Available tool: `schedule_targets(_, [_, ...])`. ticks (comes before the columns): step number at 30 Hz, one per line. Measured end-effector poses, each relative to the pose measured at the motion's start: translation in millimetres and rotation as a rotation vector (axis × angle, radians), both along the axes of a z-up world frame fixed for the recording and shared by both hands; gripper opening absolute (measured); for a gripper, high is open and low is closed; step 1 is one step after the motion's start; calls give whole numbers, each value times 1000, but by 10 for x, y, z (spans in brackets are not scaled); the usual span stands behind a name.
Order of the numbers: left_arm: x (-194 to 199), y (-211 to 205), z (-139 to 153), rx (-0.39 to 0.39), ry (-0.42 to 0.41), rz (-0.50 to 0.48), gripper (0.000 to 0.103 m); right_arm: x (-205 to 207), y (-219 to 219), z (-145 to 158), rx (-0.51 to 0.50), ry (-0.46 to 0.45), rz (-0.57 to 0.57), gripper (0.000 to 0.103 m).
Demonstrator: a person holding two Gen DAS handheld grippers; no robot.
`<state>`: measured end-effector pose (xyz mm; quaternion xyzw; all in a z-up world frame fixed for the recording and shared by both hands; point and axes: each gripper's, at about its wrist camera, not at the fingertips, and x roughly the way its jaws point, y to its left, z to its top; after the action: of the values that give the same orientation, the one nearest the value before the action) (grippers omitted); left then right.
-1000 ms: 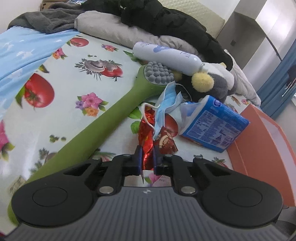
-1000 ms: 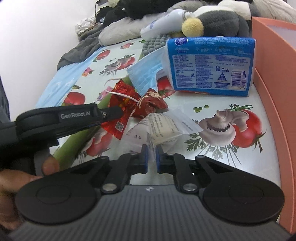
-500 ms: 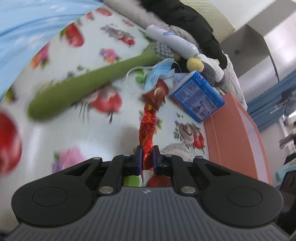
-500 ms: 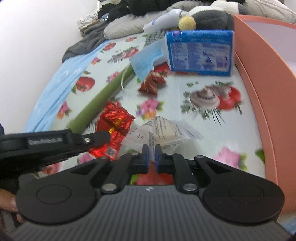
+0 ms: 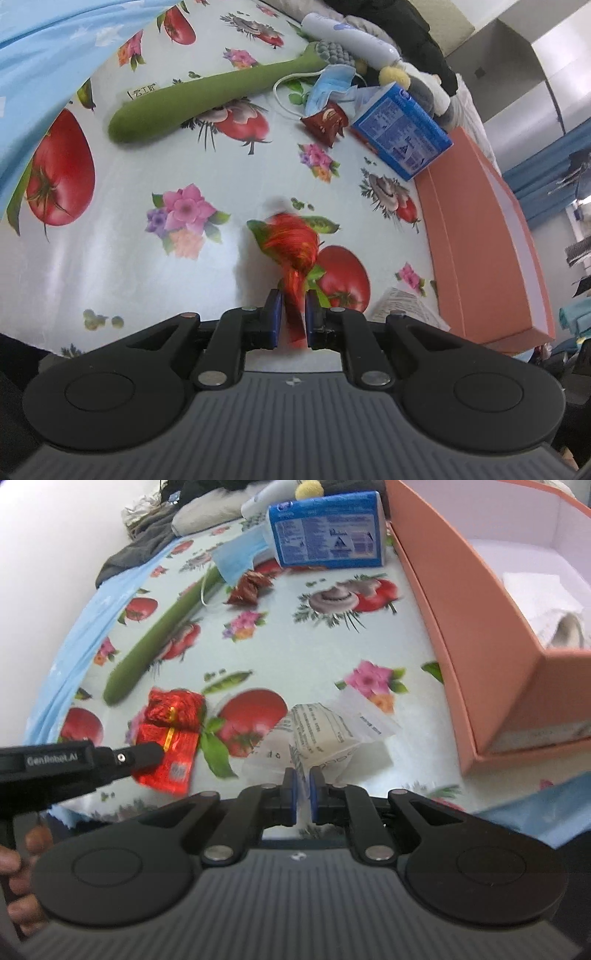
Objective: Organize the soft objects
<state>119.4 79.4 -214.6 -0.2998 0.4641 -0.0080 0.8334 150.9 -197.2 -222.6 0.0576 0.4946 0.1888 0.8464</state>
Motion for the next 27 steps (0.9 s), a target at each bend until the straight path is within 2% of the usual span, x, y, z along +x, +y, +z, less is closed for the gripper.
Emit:
schedule_targets(2, [-4, -11, 23, 19, -2, -12, 26, -39, -23, 4, -9, -7, -7, 14])
schedule_targets(3, [-10, -17, 42, 31, -7, -14, 41, -55, -36, 11, -13, -15, -8, 16])
schedule_targets(4, [-21, -24, 63, 46, -14, -15, 51, -61, -46, 11, -17, -14, -6, 18])
schedule_targets(6, [-25, -42, 104, 80, -24, -24, 53, -57, -75, 6, -20, 1, -8, 38])
schedule_targets(9, [-7, -70, 135, 129, -34, -41, 54, -72, -103, 49, -23, -16, -18, 57])
schedule_targets(14, [139, -134, 125, 198, -43, -59, 54, -57, -32, 115, -60, -91, 26, 59])
schedule_targets(18, [281, -188, 123, 241, -56, -49, 62, 8, 44, 166, -89, -144, 60, 59])
schedule_targets(23, [419, -256, 68, 281, -49, -49, 63, 95, 103, 190, -139, -201, 92, 59])
schedule_targets(27, [493, -296, 4, 326, -34, -40, 63, 146, 111, 162, -140, -209, 110, 59])
